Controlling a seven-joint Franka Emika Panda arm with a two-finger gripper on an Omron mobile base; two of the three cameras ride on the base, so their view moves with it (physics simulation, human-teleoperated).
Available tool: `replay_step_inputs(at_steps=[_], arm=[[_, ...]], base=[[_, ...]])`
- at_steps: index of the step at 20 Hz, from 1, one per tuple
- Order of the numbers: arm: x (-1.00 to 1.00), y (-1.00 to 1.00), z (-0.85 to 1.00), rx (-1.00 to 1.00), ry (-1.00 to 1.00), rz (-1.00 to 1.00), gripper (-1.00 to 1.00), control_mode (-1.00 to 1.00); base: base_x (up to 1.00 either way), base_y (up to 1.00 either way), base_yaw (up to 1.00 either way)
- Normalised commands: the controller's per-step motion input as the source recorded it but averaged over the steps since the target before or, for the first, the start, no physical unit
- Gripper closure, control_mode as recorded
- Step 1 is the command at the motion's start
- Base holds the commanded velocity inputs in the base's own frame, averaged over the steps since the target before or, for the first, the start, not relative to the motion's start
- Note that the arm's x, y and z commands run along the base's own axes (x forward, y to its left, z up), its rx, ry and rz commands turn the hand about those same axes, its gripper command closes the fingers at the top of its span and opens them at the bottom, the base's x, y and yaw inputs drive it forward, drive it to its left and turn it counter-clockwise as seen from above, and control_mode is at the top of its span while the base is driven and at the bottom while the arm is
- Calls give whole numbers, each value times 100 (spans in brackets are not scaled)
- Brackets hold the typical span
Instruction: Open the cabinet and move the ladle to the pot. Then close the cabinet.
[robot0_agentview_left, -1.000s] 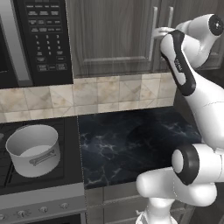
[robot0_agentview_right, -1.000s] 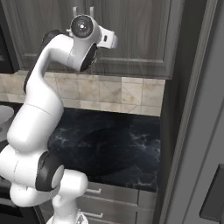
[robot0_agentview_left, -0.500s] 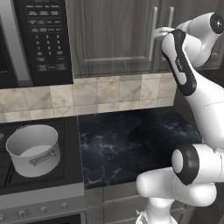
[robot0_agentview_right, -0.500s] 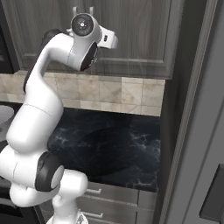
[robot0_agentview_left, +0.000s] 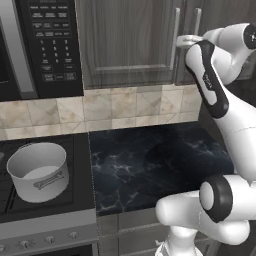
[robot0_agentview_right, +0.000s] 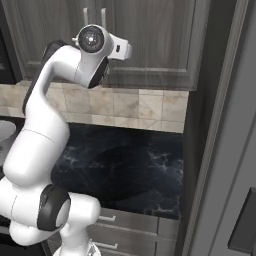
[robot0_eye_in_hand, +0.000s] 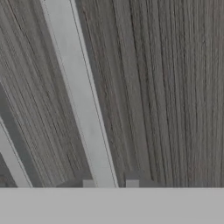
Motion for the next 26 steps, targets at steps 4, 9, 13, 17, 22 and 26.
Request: replay_step_inputs(at_steps=[4, 9, 13, 17, 22, 26], arm=[[-48, -2, 0, 0, -1, 4, 100, -100], [-64, -14, 0, 0, 0, 1, 100, -100], [-62, -18, 4, 0, 0, 0, 100, -100], [-61, -19, 3, 0, 1, 0, 100, -100], [-63, -31, 4, 0, 2, 0, 100, -100], [-58, -32, 0, 0, 2, 0, 100, -100]], base=[[0, 0, 0], [0, 0, 0], [0, 0, 0], [0, 0, 0], [0, 0, 0], [0, 0, 0]])
